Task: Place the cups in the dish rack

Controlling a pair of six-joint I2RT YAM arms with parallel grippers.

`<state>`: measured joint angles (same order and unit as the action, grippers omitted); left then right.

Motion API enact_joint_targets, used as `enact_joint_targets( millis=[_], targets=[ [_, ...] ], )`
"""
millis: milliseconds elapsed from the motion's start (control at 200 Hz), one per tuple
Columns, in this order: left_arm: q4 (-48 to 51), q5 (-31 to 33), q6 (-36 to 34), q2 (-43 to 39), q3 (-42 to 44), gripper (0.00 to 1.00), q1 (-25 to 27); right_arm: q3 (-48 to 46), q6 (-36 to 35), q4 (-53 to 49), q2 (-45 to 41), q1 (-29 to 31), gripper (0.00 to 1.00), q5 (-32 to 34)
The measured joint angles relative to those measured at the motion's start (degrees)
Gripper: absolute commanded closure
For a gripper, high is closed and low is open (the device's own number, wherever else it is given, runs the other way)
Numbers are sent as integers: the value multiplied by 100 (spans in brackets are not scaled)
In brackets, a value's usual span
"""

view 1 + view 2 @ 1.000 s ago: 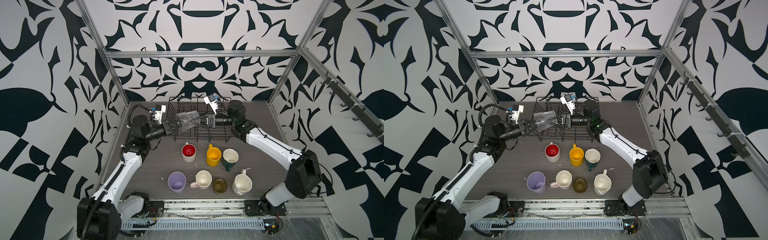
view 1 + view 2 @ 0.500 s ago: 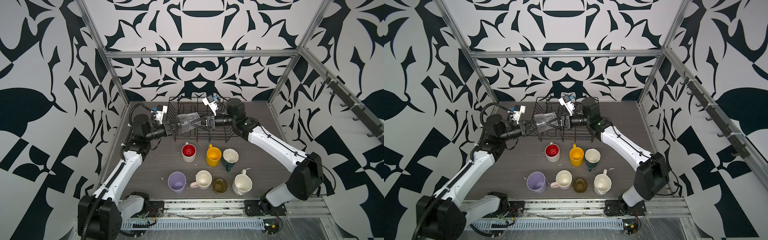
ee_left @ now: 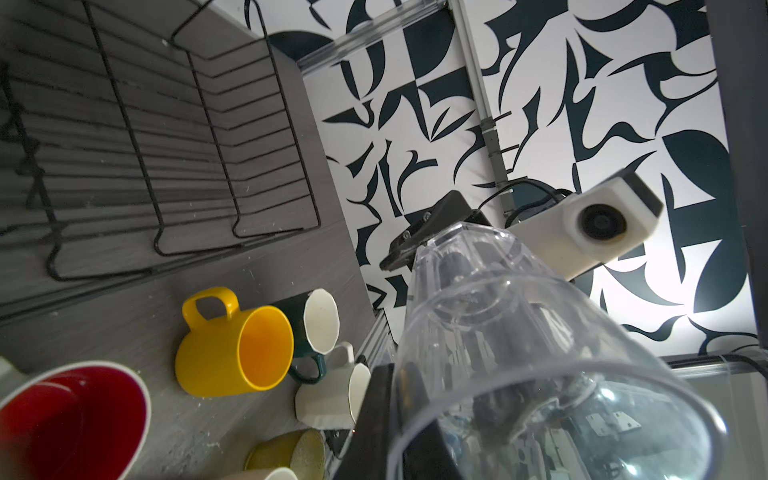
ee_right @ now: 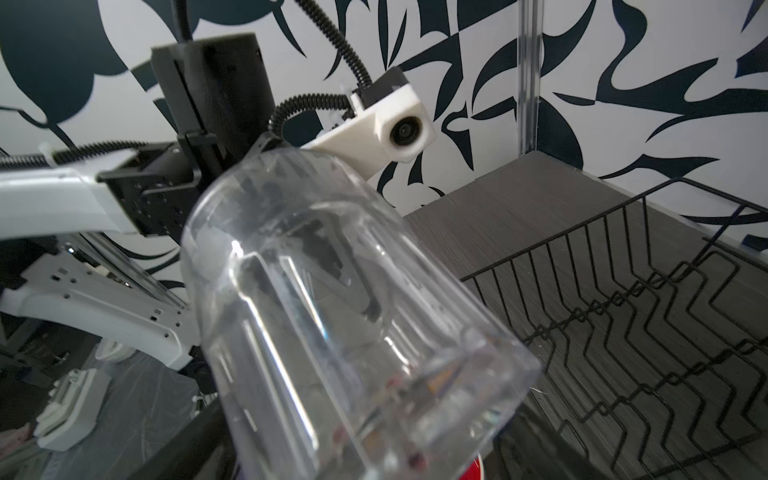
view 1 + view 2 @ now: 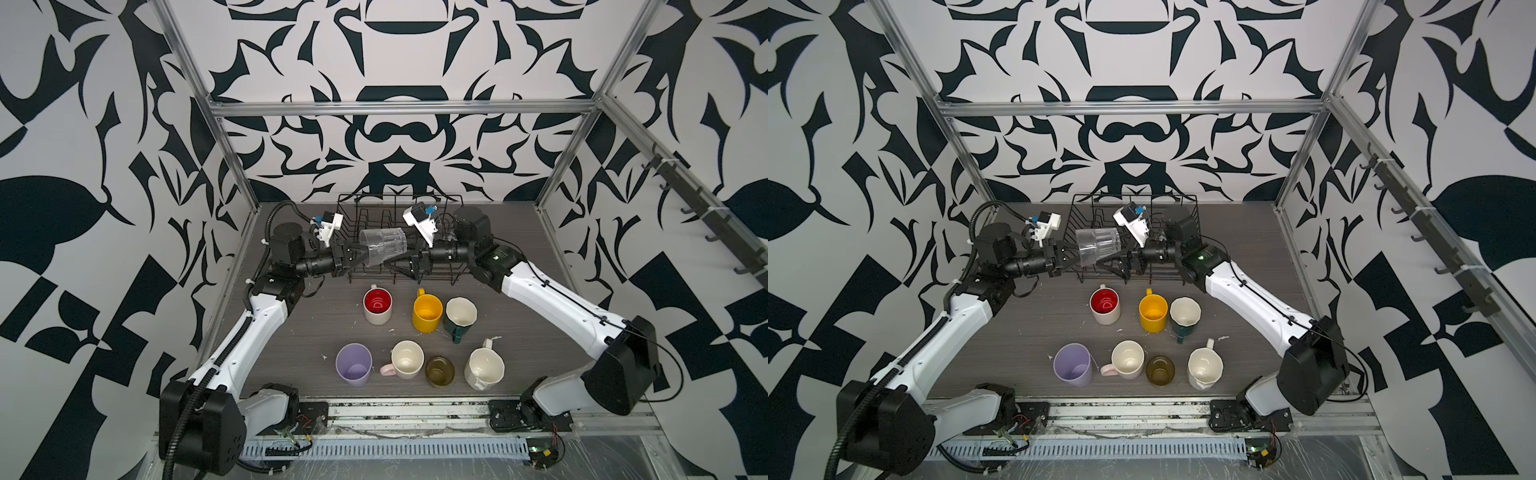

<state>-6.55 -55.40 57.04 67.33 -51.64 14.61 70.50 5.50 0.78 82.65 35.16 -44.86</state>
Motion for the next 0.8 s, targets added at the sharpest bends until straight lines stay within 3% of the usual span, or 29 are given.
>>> enact_joint_targets(
  millis=[355, 800],
  targets=[
    [444, -573, 66, 153, -90, 100, 83, -872, -863, 1215, -584, -9, 1, 293],
    [551, -684, 111, 210, -96, 100, 72, -887, -780, 1814, -243, -26, 5, -278]
  ],
)
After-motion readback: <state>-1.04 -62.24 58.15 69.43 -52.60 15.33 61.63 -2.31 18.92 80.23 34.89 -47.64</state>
